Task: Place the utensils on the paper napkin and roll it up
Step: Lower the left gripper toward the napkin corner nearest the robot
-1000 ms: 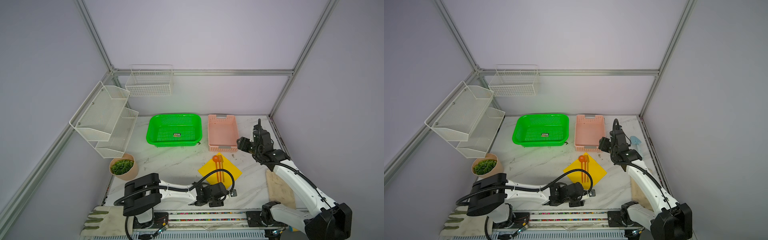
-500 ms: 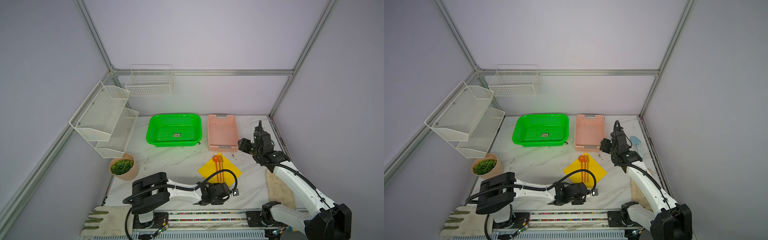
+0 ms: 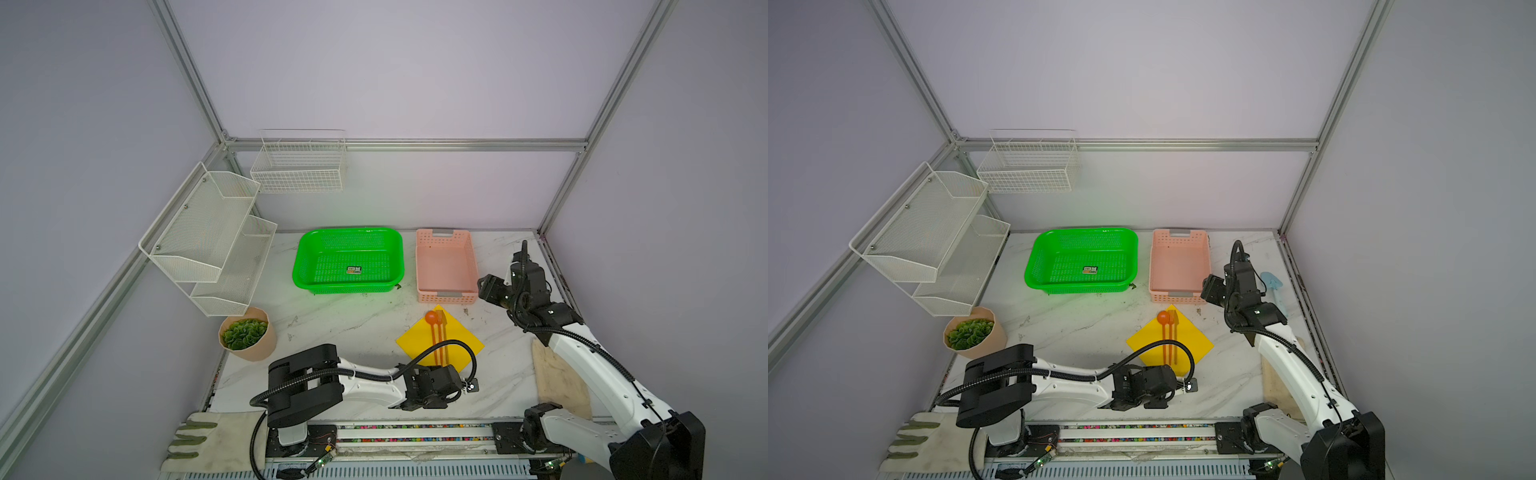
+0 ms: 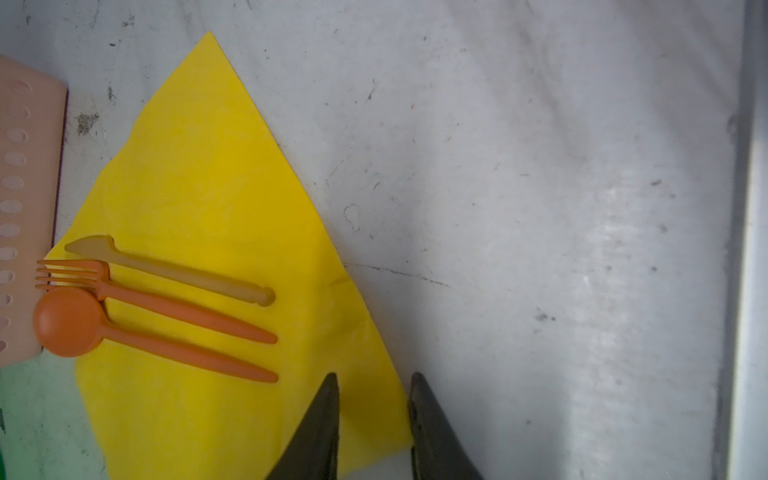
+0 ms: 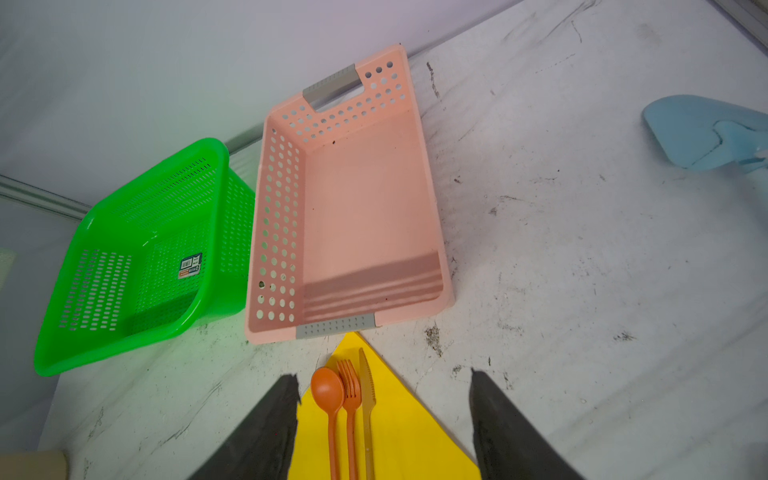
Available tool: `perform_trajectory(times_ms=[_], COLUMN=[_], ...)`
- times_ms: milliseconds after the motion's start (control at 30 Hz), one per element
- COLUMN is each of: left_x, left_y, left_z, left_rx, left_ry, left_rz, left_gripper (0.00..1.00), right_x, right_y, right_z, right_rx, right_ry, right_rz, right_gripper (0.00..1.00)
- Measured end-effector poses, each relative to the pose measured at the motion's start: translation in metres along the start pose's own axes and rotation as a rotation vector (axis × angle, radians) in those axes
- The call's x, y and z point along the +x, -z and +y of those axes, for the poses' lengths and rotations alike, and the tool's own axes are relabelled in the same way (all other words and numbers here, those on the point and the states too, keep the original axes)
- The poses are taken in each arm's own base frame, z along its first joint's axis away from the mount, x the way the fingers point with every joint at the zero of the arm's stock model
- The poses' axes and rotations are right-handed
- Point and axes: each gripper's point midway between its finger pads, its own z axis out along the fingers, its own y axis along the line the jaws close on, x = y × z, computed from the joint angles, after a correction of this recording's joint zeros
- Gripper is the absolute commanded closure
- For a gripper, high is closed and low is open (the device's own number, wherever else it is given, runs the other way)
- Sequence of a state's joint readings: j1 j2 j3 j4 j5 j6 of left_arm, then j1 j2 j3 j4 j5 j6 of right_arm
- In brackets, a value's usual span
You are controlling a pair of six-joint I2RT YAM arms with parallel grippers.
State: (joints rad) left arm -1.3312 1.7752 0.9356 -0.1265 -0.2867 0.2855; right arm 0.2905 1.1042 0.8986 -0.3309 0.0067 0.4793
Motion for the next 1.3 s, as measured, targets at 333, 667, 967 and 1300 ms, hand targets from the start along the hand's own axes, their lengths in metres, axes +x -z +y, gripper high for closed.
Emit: perform_trajectory(times_ms=[333, 667, 967, 1300], left_x=[-0.002, 0.004, 0.001, -0.008], left_y=[-0.004, -0.006, -0.002, 0.006], left_z=[0.001, 0.012, 0.022, 0.033], left_rx=[0.017, 0.010, -0.005, -0.024], left_ry=[-0.021, -0.023, -0.030, -0.019], left_rz=[0.017, 0.039, 0.030, 0.001], left_gripper=[0.89, 0.91, 0.91, 0.92], right_x=[-0.002, 0.006, 0.015, 0.020], right_y=[0.003, 0.007, 0.014, 0.013], right_z=[0.000, 0.000, 0.001, 0.001], right_rx=[-0.009, -0.032, -0.066, -0.075], right_ry=[-0.009, -0.028, -0.044, -0.043], right_rz=[-0.011, 0.004, 0.018, 0.035], right_gripper=[0.34, 0.36, 0.39, 0.41])
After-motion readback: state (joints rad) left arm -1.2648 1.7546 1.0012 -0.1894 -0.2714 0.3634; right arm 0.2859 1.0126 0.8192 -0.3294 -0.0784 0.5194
